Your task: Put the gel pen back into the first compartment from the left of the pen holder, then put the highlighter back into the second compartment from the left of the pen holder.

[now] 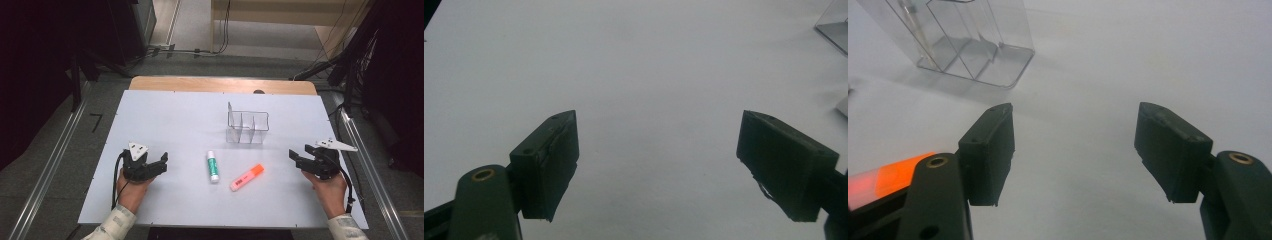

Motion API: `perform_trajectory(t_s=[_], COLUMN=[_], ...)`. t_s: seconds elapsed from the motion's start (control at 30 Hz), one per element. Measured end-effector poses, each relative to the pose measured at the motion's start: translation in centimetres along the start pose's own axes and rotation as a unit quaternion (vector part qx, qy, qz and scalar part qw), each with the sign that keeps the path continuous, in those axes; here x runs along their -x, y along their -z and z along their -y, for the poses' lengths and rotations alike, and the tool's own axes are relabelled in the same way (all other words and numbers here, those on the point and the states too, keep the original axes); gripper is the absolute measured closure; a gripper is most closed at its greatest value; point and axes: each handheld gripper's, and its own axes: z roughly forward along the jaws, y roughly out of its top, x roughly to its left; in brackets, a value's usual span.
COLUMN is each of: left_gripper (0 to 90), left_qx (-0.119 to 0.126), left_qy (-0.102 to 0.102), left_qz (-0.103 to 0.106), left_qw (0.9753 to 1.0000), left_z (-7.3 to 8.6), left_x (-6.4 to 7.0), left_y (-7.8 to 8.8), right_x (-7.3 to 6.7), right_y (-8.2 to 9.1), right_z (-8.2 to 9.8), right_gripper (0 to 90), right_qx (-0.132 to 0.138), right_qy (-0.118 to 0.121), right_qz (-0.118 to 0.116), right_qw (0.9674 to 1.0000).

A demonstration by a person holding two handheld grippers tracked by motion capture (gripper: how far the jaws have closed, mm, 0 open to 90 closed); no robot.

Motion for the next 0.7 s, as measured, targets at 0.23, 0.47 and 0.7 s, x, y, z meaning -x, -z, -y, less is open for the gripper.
perform_trajectory(t_s=[0.23,0.47,0.7], left_gripper=[17.2,17.2,17.2], left_qx=[0.001,0.004,0.007], left_qy=[-0.001,-0.004,-0.012], left_qz=[0.005,0.017,0.028], left_qw=[1.0000,0.9998,0.9995], left_z=[0.0,-0.1,-0.2], left_x=[0.2,0.8,1.6], left_y=[0.1,0.4,0.5], right_x=[-0.1,-0.2,0.0], right_y=[0.0,0.1,-0.1], right_z=[0.0,0.1,0.2], right_gripper=[30.5,30.3,30.3], right_qx=[-0.005,-0.005,-0.008], right_qy=[0.002,0.001,0.001], right_qz=[-0.003,-0.004,0.001], right_qw=[1.0000,1.0000,1.0000])
